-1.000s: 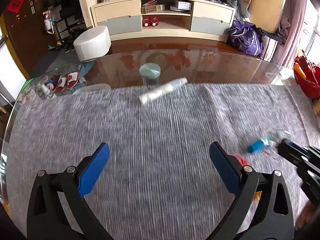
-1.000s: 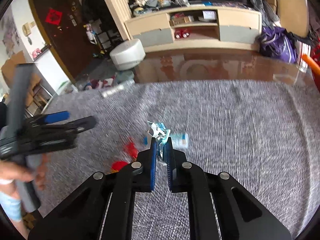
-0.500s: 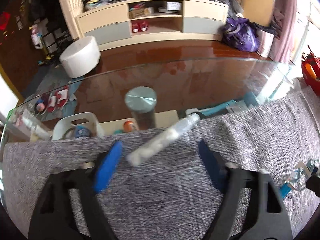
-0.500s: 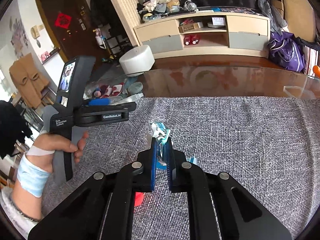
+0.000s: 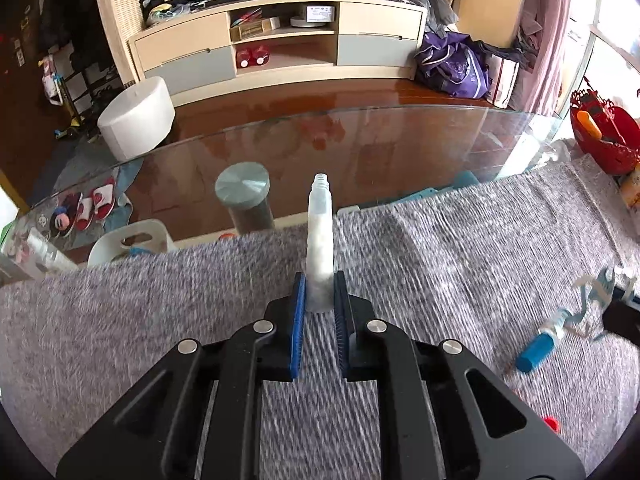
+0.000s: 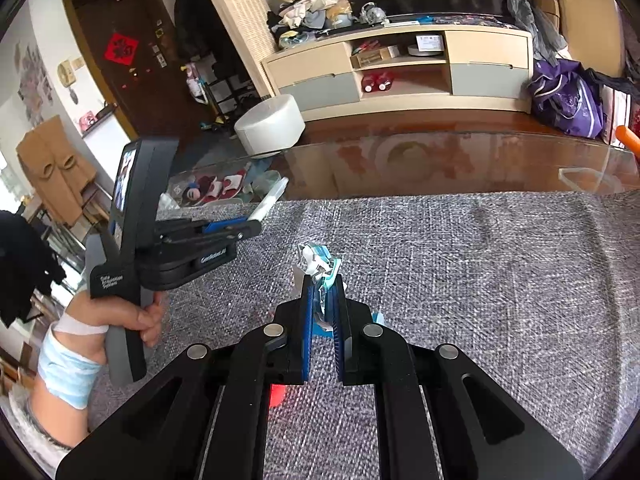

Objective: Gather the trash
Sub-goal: 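Grasp the blue-white blister card with the right tool while the left tool grasps the white spray bottle, then lower both tools over the bin and open them to drop the items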

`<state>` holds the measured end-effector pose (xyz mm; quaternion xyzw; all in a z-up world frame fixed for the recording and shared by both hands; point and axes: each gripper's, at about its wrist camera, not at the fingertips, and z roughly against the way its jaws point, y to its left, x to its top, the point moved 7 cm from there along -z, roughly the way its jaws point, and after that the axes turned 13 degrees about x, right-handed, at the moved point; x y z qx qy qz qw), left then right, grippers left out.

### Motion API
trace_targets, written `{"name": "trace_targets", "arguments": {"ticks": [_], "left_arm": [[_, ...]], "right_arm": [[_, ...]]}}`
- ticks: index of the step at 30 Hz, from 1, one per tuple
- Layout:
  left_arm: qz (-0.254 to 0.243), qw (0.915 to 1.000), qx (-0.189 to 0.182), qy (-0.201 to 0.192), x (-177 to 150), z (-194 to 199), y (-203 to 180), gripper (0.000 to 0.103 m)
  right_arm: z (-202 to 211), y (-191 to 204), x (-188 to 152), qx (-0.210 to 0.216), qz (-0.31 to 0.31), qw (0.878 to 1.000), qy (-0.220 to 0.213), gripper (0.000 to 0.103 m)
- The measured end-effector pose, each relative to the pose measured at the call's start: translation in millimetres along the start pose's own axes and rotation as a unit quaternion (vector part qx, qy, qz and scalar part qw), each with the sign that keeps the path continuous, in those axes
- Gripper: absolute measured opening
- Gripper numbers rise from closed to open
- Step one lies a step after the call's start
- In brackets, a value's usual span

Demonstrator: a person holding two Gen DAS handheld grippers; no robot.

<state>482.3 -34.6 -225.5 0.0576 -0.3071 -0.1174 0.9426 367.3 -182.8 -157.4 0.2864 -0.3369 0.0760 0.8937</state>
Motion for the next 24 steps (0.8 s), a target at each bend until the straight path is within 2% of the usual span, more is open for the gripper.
{"name": "trace_targets", "arguments": {"ticks": [5, 14, 20, 24], "left_arm": [[0.011, 0.9999, 0.008, -0.008, -10.6, 41.2, 6.2, 0.012], [0.026, 0.9977, 0.027, -0.056, -32.5, 173.4, 1.0, 0.012], [0.029, 0.9961, 0.025, -0.079, -78.7, 254.7, -16.4, 0.012], [0.03, 0.9957, 0.016, -0.086, -125.7, 291.9, -28.9, 0.012]], "right_arm": [[27.2, 15.9, -0.4, -0.004, 0.006, 1.0, -0.011, 0.01], [104.0, 60.3, -21.5, -0.011, 0.015, 0.999, -0.029, 0.01], [154.4, 88.2, -54.0, -0.015, 0.025, 0.999, -0.031, 0.01], [172.7, 94.8, -90.7, -0.006, 0.017, 1.0, -0.014, 0.01]]}}
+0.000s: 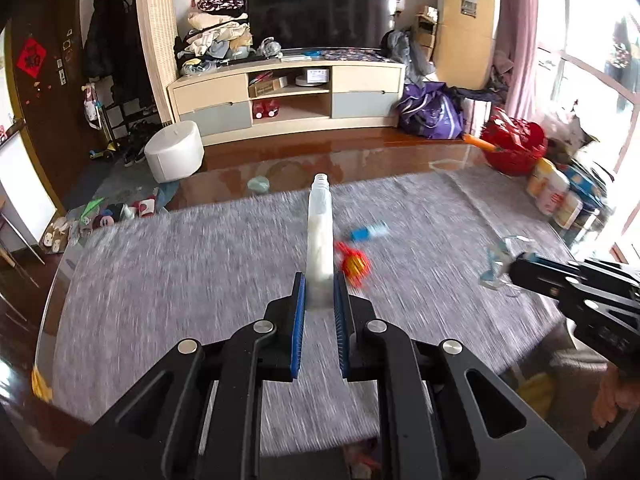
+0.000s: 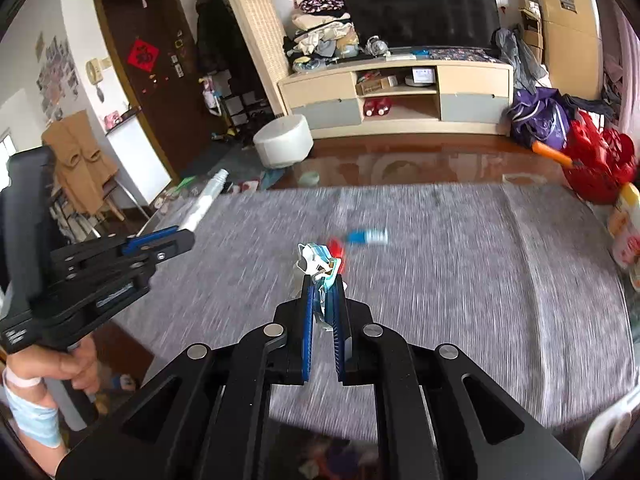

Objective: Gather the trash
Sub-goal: 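Lower both tools over the bin and open them to drop the items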

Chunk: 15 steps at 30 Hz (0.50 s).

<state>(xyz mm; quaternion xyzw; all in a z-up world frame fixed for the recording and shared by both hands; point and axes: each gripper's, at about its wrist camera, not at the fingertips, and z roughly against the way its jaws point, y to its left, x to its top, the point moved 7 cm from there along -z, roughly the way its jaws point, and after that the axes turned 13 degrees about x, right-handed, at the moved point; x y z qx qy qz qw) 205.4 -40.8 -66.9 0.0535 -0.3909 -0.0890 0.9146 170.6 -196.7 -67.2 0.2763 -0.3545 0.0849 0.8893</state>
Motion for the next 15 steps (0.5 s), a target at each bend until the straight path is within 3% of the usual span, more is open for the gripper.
{"name": "trace_targets", "arguments": {"ticks": [7, 15], "left_arm": [[0.002, 0.9994, -0.021, 0.026, -83.7, 28.6, -11.2, 0.013], [0.011, 0.995, -0.057, 0.081, -170.7, 25.7, -35.6, 0.013]], "right_arm": [[9.3, 2.4, -68.9, -0.011, -0.004, 0.999, 0.037, 0.01], [-6.6, 0.8, -141.2, -0.018, -0.014, 0.997, 0.071, 0.01]]}}
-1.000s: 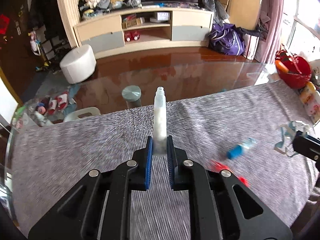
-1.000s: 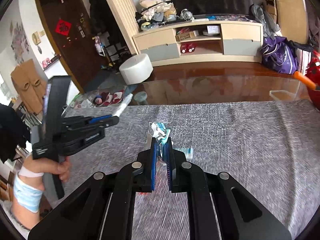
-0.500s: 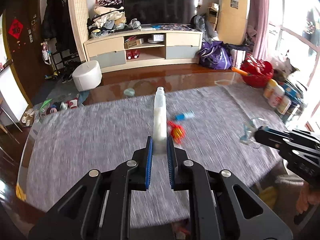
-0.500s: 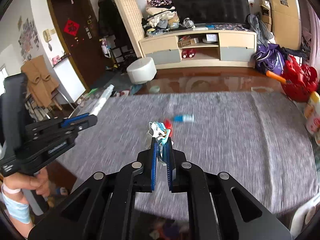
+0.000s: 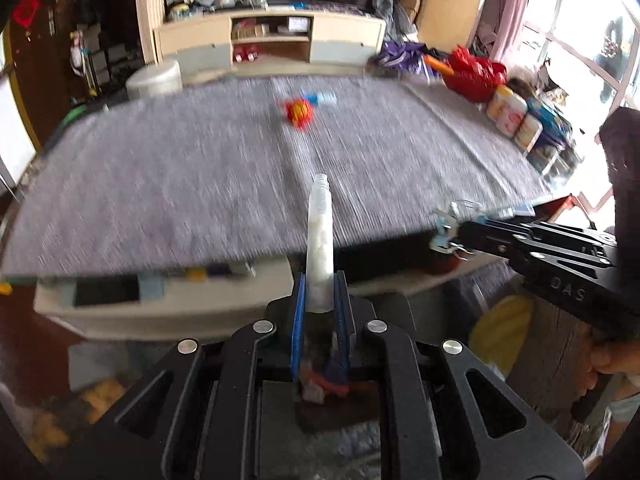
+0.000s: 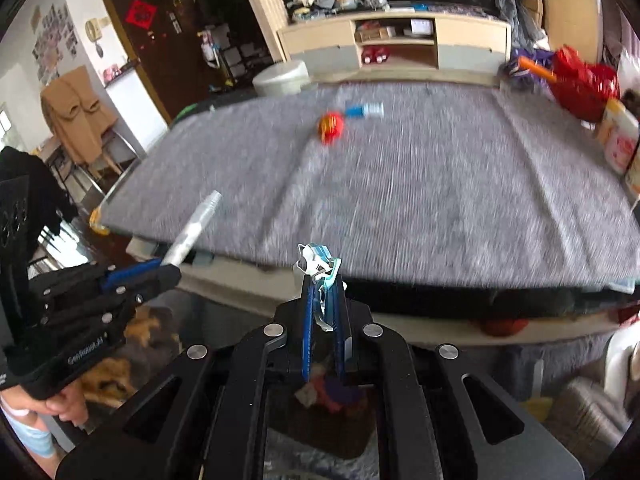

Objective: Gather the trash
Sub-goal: 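Lower both tools over the bin and open them to drop the items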

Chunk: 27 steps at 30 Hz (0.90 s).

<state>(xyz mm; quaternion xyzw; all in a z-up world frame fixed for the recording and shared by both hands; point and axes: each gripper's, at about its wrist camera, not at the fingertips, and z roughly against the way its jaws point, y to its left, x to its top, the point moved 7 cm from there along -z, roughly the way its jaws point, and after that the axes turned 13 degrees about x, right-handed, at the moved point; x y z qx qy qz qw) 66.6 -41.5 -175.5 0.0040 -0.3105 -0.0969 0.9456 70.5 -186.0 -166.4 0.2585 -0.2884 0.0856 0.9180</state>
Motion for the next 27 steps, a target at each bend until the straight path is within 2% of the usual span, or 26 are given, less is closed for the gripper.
{"name": "trace_targets", "arguments": {"ticks": [9, 14, 26, 27], "left_arm": [[-0.003, 0.997, -0.013, 0.076, -73.4, -44.6, -24.6, 0.013], [0.003, 0.9932, -0.011, 0.116, -103.6, -71.3, -27.5, 0.013], [0.011, 0.9871, -0.036, 0.155, -121.5, -96.2, -35.5, 0.013], [0.01, 0.987, -0.034, 0.156, -122.2, -97.2, -34.7, 0.016]], "right_arm": [[-36.5, -25.4, -65.0, -0.012, -0.044, 0.998, 0.037, 0.01], [-60.4, -36.0, -97.1, -0.014, -0.06, 0.995, 0.077, 0.01], [-75.1, -43.8, -107.0, -0.015, -0.078, 0.992, 0.098, 0.014], [-76.9, -45.4, -107.7, -0.015, -0.08, 0.992, 0.101, 0.014]]}}
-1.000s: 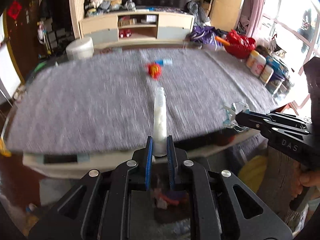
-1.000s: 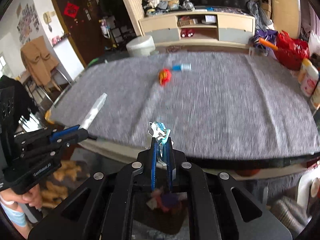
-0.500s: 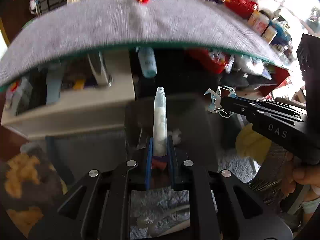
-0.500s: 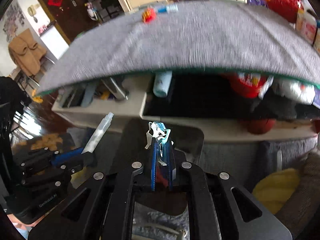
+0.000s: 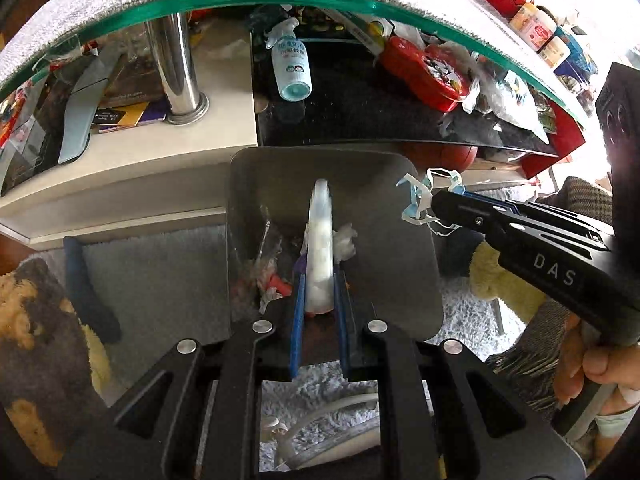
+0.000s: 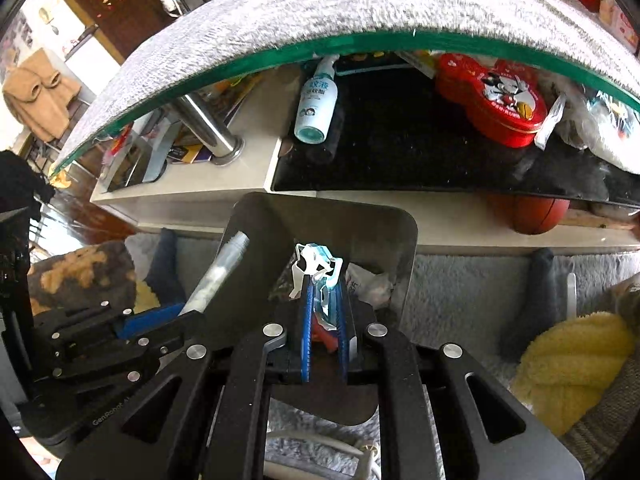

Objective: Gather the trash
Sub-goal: 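Lower both tools over the bin and open them to drop the items, then grasp the red tassel ornament with the left tool while the right tool grasps the blue medicine tube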

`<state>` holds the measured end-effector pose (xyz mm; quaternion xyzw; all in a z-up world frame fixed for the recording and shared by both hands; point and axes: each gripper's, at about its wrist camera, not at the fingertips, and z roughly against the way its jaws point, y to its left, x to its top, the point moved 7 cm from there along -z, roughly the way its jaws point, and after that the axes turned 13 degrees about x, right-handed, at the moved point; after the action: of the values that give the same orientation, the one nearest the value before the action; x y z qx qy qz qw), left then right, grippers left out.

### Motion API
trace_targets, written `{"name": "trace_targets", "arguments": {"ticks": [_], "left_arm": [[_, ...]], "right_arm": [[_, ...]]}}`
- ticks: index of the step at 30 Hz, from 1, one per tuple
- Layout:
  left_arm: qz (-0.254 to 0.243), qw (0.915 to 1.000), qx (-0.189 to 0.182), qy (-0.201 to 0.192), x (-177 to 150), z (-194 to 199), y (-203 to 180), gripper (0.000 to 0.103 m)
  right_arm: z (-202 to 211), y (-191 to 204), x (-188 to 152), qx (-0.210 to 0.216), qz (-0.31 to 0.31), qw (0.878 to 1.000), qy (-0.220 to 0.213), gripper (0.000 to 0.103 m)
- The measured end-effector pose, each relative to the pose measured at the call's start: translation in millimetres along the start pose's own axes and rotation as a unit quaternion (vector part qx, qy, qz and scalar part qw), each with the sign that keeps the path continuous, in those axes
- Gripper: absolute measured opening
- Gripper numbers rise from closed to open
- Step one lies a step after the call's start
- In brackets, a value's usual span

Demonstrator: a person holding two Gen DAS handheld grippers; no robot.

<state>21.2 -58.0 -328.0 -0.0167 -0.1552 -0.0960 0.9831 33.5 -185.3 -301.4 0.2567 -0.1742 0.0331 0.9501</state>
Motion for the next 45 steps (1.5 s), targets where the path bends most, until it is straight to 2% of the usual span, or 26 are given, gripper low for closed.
{"name": "trace_targets", "arguments": {"ticks": [1, 3, 4, 5, 8, 9, 11, 13, 19, 23, 31, 36, 41, 45], "left_arm": [[0.001, 1.0, 0.0, 0.001, 0.0, -0.6, 0.4, 0.021], [0.004, 1.0, 0.001, 0.002, 0.9, -1.5, 2.5, 0.027], [0.005, 1.0, 0.002, 0.001, 1.6, -1.2, 3.2, 0.03], [0.007, 1.0, 0.003, 0.0, 2.4, -0.7, 4.3, 0.031], [0.016, 0.9998, 0.009, -0.002, 6.1, 2.3, 9.4, 0.043], [0.018, 0.9997, 0.017, -0.003, 7.9, 4.5, 12.4, 0.051], [0.018, 0.9993, 0.032, -0.009, 12.5, 10.7, 16.2, 0.058], [0.015, 0.9987, 0.041, -0.024, 21.7, 24.2, 19.3, 0.07], [0.026, 0.9946, 0.052, -0.085, 65.2, 74.7, 28.0, 0.085], [0.031, 0.9916, 0.059, -0.111, 92.8, 98.3, 32.3, 0.09], [0.048, 0.9861, 0.069, -0.143, 151.3, 127.9, 45.6, 0.092], [0.04, 0.9874, 0.073, -0.135, 182.2, 115.3, 50.2, 0.092], [0.032, 0.9887, 0.079, -0.124, 213.6, 95.5, 54.2, 0.092], [0.03, 0.9902, 0.068, -0.119, 245.9, 76.0, 57.3, 0.091]], "right_arm": [[-1.9, -1.5, -0.7, -0.002, -0.002, 1.0, 0.004, 0.018], [-2.5, -3.2, -0.5, -0.005, -0.005, 1.0, 0.004, 0.034], [-1.8, -4.5, -0.2, -0.007, -0.007, 1.0, 0.002, 0.046], [-1.2, -5.7, 0.5, -0.009, -0.009, 1.0, 0.0, 0.051], [4.7, -10.5, 4.4, -0.015, -0.019, 1.0, -0.008, 0.055], [8.3, -12.0, 6.5, -0.016, -0.022, 1.0, -0.012, 0.057], [21.7, -15.6, 14.3, -0.027, -0.027, 0.999, -0.03, 0.069], [37.4, -16.0, 25.0, -0.034, -0.028, 0.998, -0.049, 0.076], [90.5, -6.3, 70.4, -0.042, -0.015, 0.993, -0.111, 0.092], [112.4, 3.1, 102.7, -0.043, -0.006, 0.99, -0.138, 0.096], [134.1, 13.0, 174.5, -0.053, 0.012, 0.985, -0.166, 0.097], [128.1, 5.7, 212.4, -0.06, 0.005, 0.984, -0.169, 0.097], [102.8, -9.3, 240.6, -0.076, 0.001, 0.986, -0.151, 0.097], [84.0, -25.0, 259.4, -0.083, -0.014, 0.986, -0.143, 0.097]]}}
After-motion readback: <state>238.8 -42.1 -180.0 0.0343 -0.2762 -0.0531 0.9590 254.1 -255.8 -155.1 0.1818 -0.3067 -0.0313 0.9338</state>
